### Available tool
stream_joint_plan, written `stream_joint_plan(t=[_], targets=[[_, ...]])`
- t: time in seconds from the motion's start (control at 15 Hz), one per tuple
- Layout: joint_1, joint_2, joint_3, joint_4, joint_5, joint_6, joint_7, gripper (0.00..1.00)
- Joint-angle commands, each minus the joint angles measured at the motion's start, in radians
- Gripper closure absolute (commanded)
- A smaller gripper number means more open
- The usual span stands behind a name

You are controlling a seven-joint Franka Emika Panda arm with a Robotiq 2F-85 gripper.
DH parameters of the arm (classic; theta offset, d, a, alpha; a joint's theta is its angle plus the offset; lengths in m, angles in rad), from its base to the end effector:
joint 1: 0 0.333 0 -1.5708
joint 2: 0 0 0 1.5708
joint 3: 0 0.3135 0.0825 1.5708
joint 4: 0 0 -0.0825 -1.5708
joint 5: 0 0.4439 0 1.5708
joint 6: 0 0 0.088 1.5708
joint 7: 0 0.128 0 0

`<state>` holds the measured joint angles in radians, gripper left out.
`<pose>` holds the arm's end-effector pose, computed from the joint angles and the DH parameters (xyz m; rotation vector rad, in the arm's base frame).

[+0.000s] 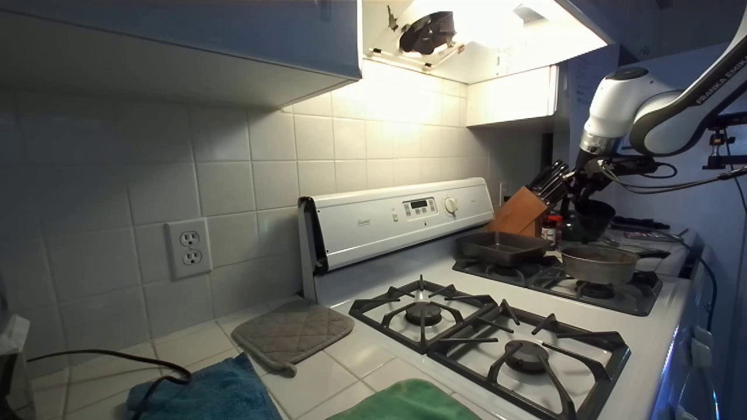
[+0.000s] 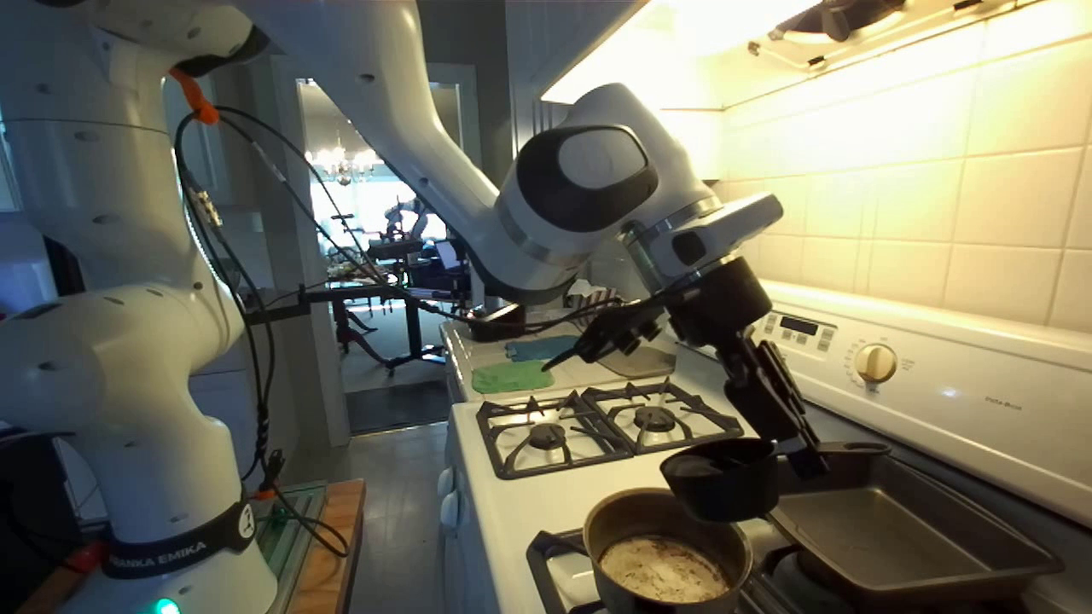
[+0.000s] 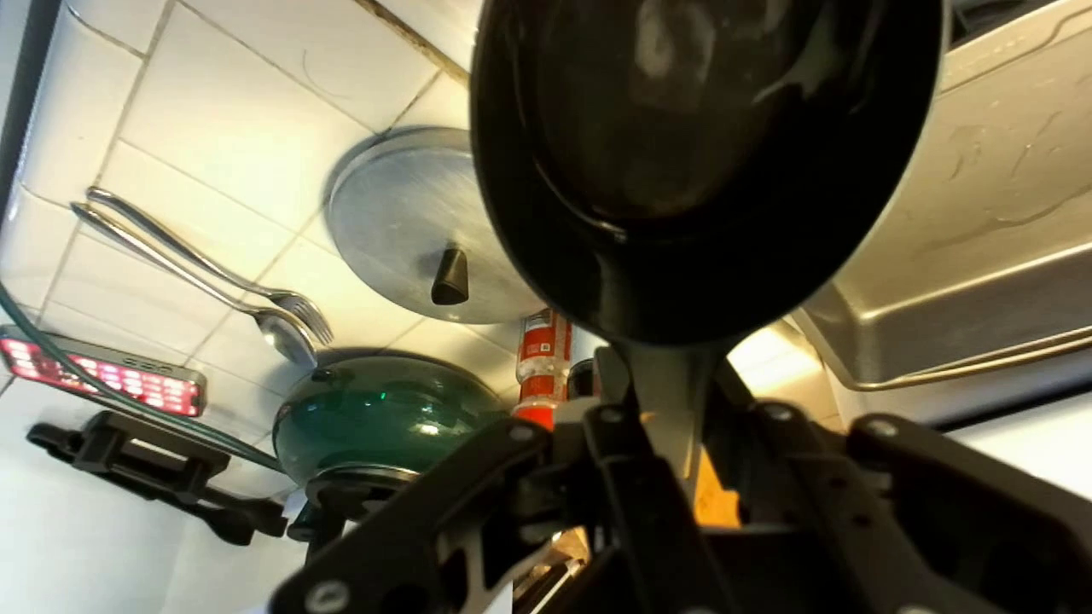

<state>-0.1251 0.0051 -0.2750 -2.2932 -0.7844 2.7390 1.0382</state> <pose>0.5599 -0.2132 0.3276 2.5378 -1.0355 0.7526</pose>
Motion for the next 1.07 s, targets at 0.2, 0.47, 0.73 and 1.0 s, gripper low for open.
stream_joint_plan(t=[0.2,0.47,0.73,1.0], targets=[[-0.004,-0.063,0.0,-0.055,-0.201,0.024,0.195,0.94],[-0.004,-0.071,0.001,-0.059,-0.3,0.019,0.3,0.94],[-0.004,-0.077,0.002,-0.057,-0.403,0.013,0.408,0.94],[-0.003,-0.081,0.002,-0.06,-0.474,0.009,0.482,0.94]])
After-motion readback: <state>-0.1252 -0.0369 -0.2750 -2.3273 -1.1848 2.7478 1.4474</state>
